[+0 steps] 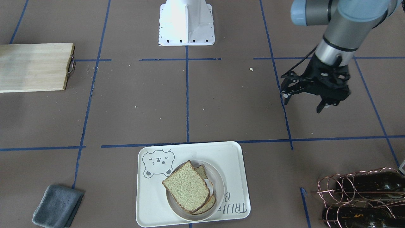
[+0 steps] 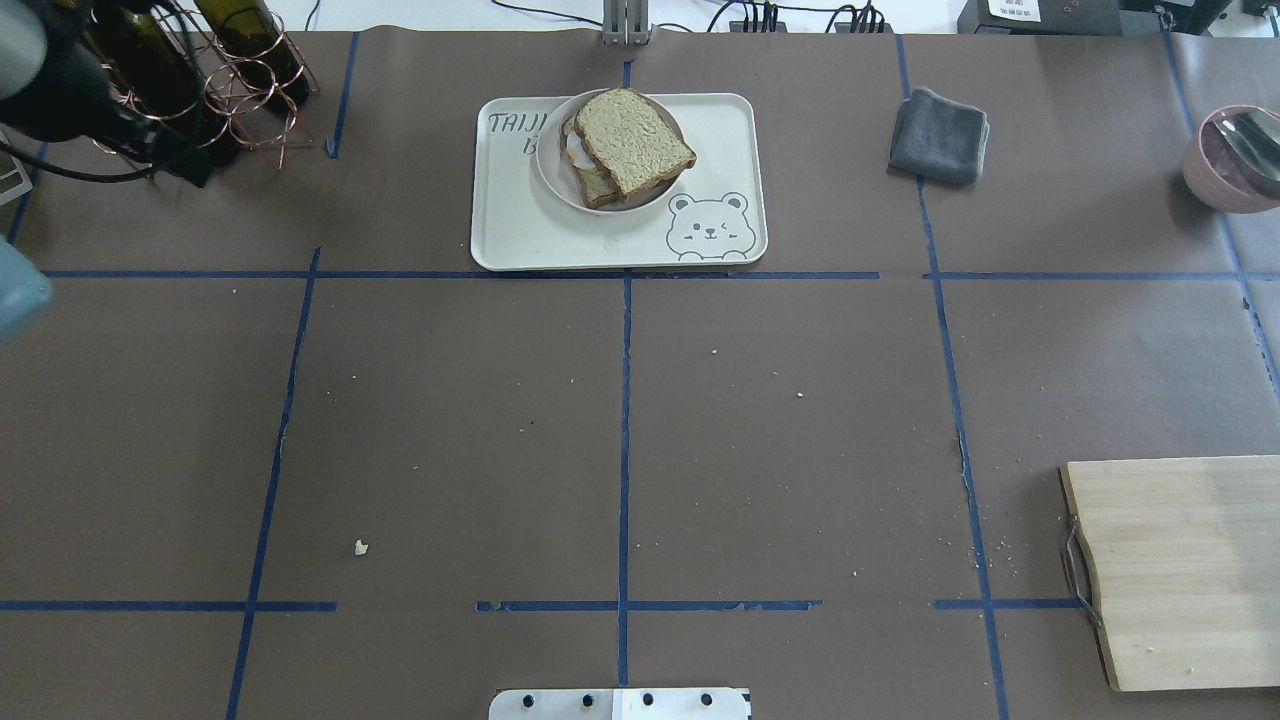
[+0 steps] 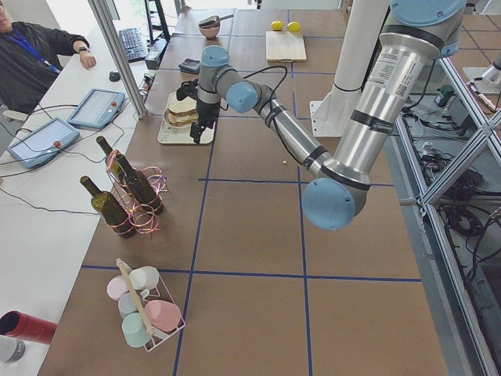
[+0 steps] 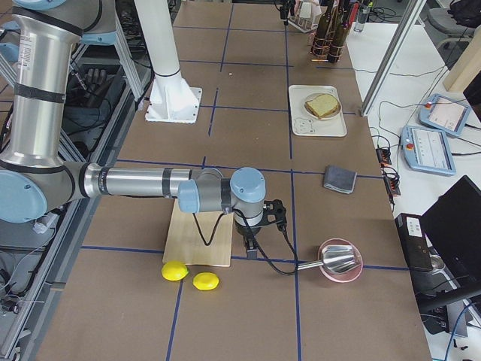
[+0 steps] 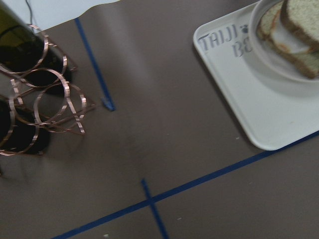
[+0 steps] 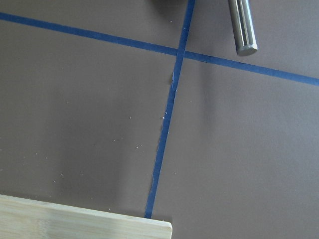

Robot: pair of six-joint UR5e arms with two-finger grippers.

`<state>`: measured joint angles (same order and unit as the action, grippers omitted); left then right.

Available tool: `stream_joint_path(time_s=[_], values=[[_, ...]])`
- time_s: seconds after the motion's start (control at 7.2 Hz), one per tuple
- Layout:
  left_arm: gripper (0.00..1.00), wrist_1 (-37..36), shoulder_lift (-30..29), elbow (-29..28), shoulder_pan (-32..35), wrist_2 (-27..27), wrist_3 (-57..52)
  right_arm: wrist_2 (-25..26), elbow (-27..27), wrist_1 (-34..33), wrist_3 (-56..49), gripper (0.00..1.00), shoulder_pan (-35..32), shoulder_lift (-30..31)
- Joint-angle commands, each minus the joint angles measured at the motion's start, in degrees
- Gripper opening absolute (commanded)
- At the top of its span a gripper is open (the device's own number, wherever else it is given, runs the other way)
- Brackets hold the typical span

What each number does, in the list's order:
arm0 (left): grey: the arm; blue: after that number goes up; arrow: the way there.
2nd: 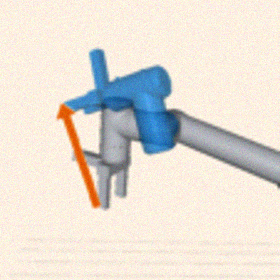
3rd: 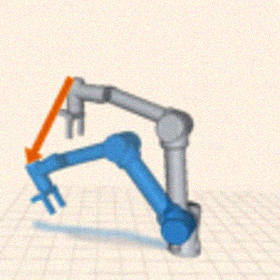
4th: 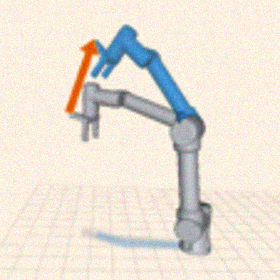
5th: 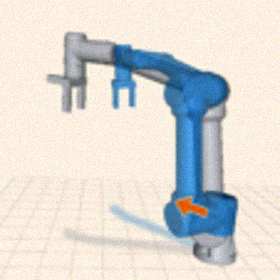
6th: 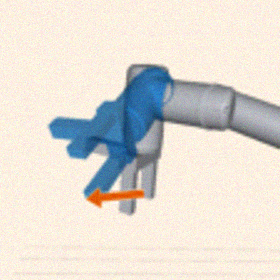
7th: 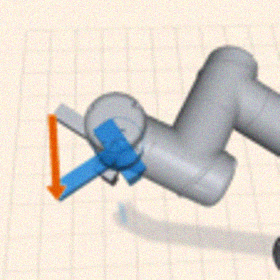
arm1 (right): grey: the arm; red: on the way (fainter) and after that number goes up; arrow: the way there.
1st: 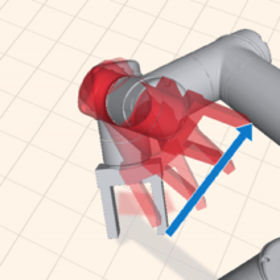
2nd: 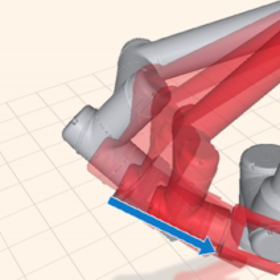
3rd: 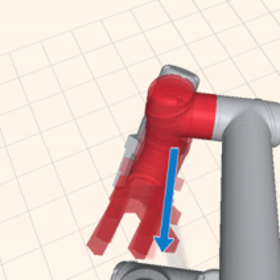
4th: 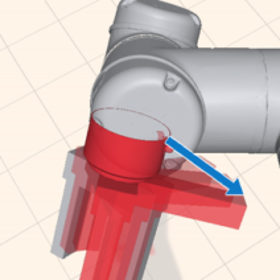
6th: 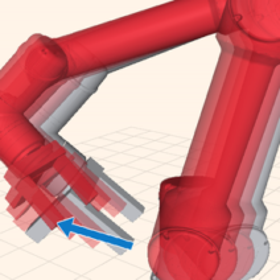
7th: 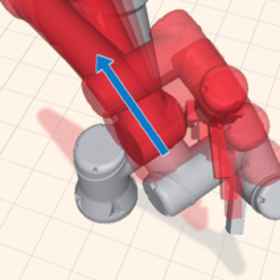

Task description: Make sandwich and place on tray

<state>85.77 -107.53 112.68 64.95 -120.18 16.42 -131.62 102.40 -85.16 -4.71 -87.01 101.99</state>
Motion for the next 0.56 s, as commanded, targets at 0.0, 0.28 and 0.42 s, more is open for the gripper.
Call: stream_joint_path(time_s=[0.0,0.28,0.42], values=[[1.0,-0.25,13.95,0.09,12.0,-5.84,-14.09,-0.13,-0.01,0.0,0.05,1.0,0.0,0.14],[1.0,-0.16,23.39,-1.58,15.63,-6.03,-15.11,-0.31,-0.01,0.0,0.14,1.0,0.0,0.14],[1.0,0.1,25.16,-2.72,19.99,-6.46,-17.46,-0.31,-0.01,0.0,0.14,1.0,0.0,0.14]])
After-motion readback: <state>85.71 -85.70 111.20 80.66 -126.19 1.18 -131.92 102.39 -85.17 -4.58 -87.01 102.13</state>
